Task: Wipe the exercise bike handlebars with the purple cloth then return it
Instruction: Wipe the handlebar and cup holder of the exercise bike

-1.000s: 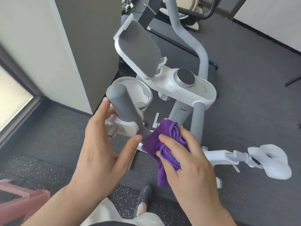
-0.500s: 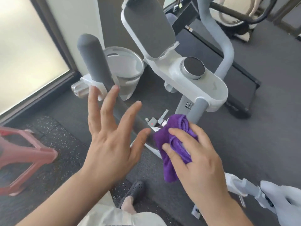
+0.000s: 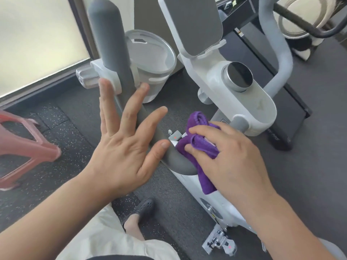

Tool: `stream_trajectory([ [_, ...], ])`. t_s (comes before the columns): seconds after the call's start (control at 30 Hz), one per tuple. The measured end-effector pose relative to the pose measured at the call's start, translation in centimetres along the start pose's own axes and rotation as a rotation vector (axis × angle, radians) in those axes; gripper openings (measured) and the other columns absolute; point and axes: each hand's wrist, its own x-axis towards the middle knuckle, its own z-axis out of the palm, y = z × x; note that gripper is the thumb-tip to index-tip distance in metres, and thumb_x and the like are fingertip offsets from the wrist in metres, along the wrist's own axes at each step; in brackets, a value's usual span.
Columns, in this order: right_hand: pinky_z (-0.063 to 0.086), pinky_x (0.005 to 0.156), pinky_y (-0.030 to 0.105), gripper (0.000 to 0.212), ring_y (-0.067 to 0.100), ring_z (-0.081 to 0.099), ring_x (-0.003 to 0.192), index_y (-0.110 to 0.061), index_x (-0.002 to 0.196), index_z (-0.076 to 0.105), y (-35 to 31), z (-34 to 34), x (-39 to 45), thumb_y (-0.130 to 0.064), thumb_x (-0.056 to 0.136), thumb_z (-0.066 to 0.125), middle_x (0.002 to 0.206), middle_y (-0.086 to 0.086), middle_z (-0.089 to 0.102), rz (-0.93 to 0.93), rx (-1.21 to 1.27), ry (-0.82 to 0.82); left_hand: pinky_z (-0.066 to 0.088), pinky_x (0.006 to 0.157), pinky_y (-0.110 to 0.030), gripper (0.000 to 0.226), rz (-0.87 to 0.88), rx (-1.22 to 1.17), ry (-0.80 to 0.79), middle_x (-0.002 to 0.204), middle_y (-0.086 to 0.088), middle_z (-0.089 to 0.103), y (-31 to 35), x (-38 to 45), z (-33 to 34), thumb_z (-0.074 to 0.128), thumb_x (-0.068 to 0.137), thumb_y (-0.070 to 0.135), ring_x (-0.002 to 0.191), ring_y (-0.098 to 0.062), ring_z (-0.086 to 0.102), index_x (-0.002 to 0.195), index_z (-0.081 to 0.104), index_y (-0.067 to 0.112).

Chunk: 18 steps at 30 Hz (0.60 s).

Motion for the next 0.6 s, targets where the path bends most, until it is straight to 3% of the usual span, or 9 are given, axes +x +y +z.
stream_trajectory([
  [0.1, 0.041, 0.084, 0.011, 0.031, -0.004, 0.059, 0.102, -0.045, 0.108, 0.071, 0.6, -0.8, -0.3, -0.048, 0.077, 0.077, 0.108, -0.020, 0.068, 0.015, 0.152, -0.067, -0.020, 0.119, -0.049, 0.058, 0.020, 0.020, -0.002, 0.160, -0.022, 0.020, -0.2, 0.2, 0.0, 0.036, 0.100, 0.047, 0.142, -0.058, -0.014, 0.142, 0.053, 0.010],
  [0.2, 0.031, 0.084, -0.006, 0.034, -0.019, 0.057, 0.104, -0.051, 0.106, 0.070, 1.8, -2.3, -1.5, -0.050, 0.073, 0.080, 0.112, -0.033, 0.062, 0.024, 0.312, -0.101, -0.020, 0.119, -0.050, 0.057, 0.035, 0.026, 0.003, 0.160, -0.022, 0.021, -0.4, 0.2, 0.0, 0.037, 0.101, 0.046, 0.142, -0.060, -0.012, 0.142, 0.053, 0.010],
  [0.33, 0.032, 0.087, -0.004, 0.040, -0.014, 0.059, 0.103, -0.052, 0.108, 0.069, 2.7, -2.3, -0.3, -0.053, 0.070, 0.083, 0.111, -0.028, 0.065, 0.025, 0.307, -0.110, -0.021, 0.119, -0.050, 0.055, 0.063, 0.020, 0.004, 0.158, -0.021, 0.021, -0.7, 0.3, 0.1, 0.039, 0.100, 0.043, 0.141, -0.059, -0.013, 0.141, 0.054, 0.009],
  [0.47, 0.036, 0.088, 0.000, 0.036, -0.002, 0.059, 0.098, -0.040, 0.110, 0.074, 3.6, -1.8, 1.4, -0.040, 0.075, 0.081, 0.106, -0.013, 0.069, 0.105, 0.197, 0.094, -0.021, 0.119, -0.051, 0.055, 0.076, 0.012, 0.003, 0.159, -0.020, 0.020, -0.9, 0.1, 0.2, 0.040, 0.099, 0.043, 0.140, -0.059, -0.018, 0.141, 0.053, 0.010],
  [0.6, 0.037, 0.090, 0.000, 0.040, -0.010, 0.062, 0.100, -0.045, 0.113, 0.067, 1.8, -1.1, -1.5, -0.053, 0.074, 0.075, 0.115, -0.026, 0.062, 0.034, 0.246, 0.011, -0.023, 0.119, -0.049, 0.056, 0.085, 0.031, -0.005, 0.158, -0.022, 0.021, -1.0, 0.2, 0.1, 0.037, 0.100, 0.045, 0.137, -0.066, -0.012, 0.140, 0.054, 0.009],
])
